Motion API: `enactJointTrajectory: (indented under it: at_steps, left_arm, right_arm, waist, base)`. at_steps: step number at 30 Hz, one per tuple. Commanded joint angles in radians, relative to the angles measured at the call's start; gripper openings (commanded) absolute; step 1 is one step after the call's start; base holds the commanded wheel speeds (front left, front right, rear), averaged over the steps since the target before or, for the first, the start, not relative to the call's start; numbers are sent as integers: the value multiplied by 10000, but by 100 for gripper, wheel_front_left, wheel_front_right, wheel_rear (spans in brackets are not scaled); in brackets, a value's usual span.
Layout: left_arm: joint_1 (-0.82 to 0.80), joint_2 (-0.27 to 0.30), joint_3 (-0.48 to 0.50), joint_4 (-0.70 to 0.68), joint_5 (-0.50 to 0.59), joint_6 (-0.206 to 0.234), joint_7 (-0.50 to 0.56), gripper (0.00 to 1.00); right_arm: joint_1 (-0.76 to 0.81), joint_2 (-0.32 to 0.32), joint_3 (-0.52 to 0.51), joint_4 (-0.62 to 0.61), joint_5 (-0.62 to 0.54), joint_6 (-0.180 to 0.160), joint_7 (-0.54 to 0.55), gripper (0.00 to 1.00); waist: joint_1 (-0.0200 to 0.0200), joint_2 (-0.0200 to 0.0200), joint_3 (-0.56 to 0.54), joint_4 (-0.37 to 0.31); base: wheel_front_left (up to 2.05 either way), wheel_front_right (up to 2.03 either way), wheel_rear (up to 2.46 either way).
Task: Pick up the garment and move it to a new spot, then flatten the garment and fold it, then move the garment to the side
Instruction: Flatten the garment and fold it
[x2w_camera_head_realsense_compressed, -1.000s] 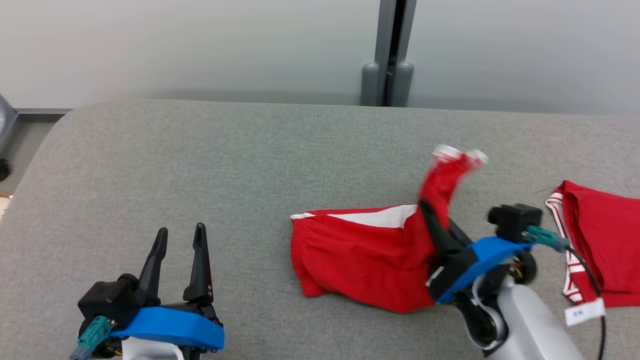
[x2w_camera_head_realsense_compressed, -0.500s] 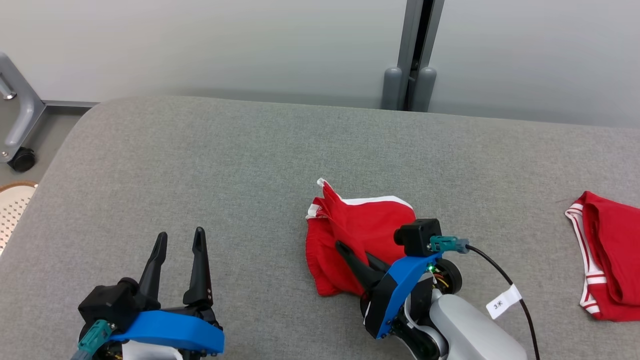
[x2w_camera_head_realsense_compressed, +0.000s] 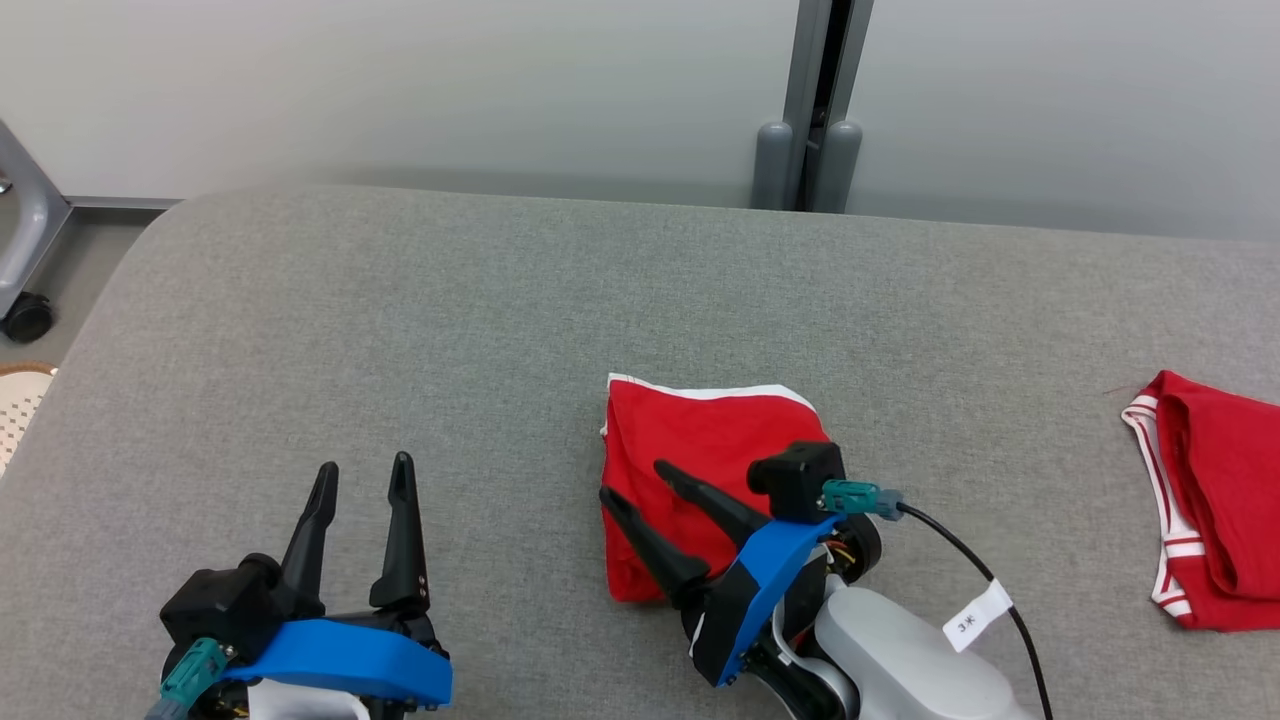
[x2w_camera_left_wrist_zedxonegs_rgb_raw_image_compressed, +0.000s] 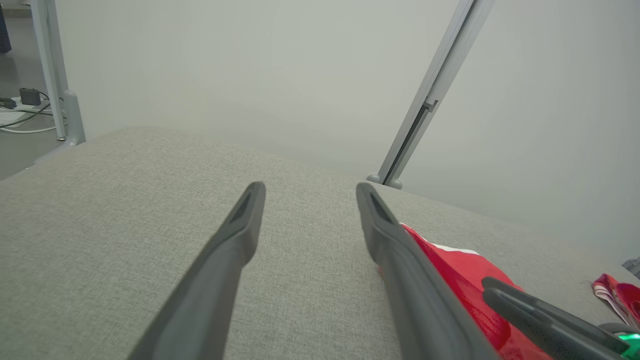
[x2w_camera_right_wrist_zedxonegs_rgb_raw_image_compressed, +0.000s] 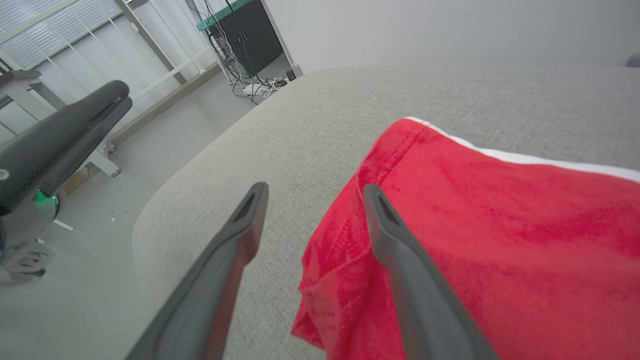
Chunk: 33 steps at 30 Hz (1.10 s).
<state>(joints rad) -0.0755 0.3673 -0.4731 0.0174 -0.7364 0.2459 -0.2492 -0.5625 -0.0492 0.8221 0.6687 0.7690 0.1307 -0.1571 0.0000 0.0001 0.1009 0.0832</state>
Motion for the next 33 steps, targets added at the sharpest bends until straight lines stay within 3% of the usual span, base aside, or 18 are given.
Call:
enactJointTrajectory:
  at_steps: [1, 6, 12, 13, 14, 15, 18, 19, 20, 33]
  left_arm:
    - [-83, -24, -40, 1, 36, 17, -48, 100]
    - [-20, -45, -42, -30, 38, 41, -64, 100]
    - [-13, -72, -66, -88, 60, 54, -83, 100]
    - [-45, -81, -80, -88, 64, 42, -84, 100]
    - [-45, -81, -80, -88, 64, 42, -84, 100]
    - [-80, -91, -97, -80, 70, 23, -81, 100]
    - [-167, -90, -115, -22, 63, -27, -63, 100]
    - [-188, -94, -122, 0, 64, -41, -57, 100]
    - [-220, -100, -119, 11, 58, -54, -55, 100]
    - [-325, -211, -56, 204, 57, -106, -92, 100]
  right_arm:
    - [-88, -24, -40, 6, 52, 1, -198, 100]
    - [-96, -29, -681, 291, -457, 1, -768, 100]
    - [-146, -16, -2030, 966, -2653, 1, -1049, 100]
    - [-113, -13, -2127, 1109, -3165, 1, -1061, 80]
    - [-113, -13, -2127, 1109, -3165, 1, -1061, 80]
    - [-70, -16, -2252, 1213, -3609, 1, -1071, 49]
    - [295, -7, -2211, 1338, -4311, 1, -1066, 24]
    - [366, -10, -2100, 1345, -4427, 1, -1017, 7]
    - [417, -13, -1974, 1318, -4435, 1, -968, 0]
    - [388, -22, 293, 722, -3591, 1, -341, 0]
  waist:
    - [0, -1, -8, -22]
    - [0, -1, -26, -132]
    - [0, -1, 28, -217]
    - [0, -1, 50, -204]
    - [0, -1, 50, -204]
    - [0, -1, 75, -180]
    - [0, -1, 150, -36]
    - [0, -1, 175, 24]
    - [0, -1, 200, 82]
    - [0, -1, 352, 450]
  base:
    - [0, 0, 0]
    - [0, 0, 0]
    - [0, 0, 0]
    - [0, 0, 0]
    - [0, 0, 0]
    - [0, 0, 0]
    - [0, 0, 0]
    - [0, 0, 0]
    - [0, 0, 0]
    - [0, 0, 0]
